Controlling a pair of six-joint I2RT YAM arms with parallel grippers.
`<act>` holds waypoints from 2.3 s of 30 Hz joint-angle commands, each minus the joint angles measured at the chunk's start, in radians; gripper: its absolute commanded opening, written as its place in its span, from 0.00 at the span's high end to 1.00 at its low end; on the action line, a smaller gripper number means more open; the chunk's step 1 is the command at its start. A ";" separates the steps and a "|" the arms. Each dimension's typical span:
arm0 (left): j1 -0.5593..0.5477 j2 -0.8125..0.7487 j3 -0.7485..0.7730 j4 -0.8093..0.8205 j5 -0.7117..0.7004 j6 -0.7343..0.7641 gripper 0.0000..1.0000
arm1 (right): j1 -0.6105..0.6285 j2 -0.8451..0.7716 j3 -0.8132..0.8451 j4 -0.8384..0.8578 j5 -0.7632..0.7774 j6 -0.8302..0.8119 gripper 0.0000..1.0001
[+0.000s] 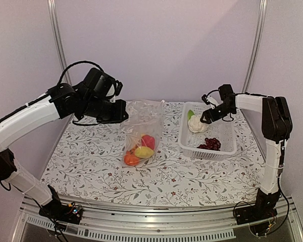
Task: Place the food in the zip-top bag and seal the zipper
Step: Pick up the fake fruit from the bin.
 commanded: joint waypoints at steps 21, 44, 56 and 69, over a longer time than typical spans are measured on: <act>0.007 -0.012 -0.018 0.007 0.004 0.004 1.00 | -0.051 0.179 0.102 -0.241 -0.618 0.001 0.23; 0.007 0.006 0.004 -0.010 0.007 0.008 1.00 | -0.005 0.291 0.189 -0.167 -0.530 0.096 0.09; 0.008 0.026 0.003 0.002 0.014 0.013 1.00 | 0.009 0.281 0.178 -0.315 -0.793 -0.116 0.41; 0.009 0.027 0.014 0.009 0.017 0.032 1.00 | 0.014 -0.168 -0.009 -0.217 -0.629 -0.131 0.81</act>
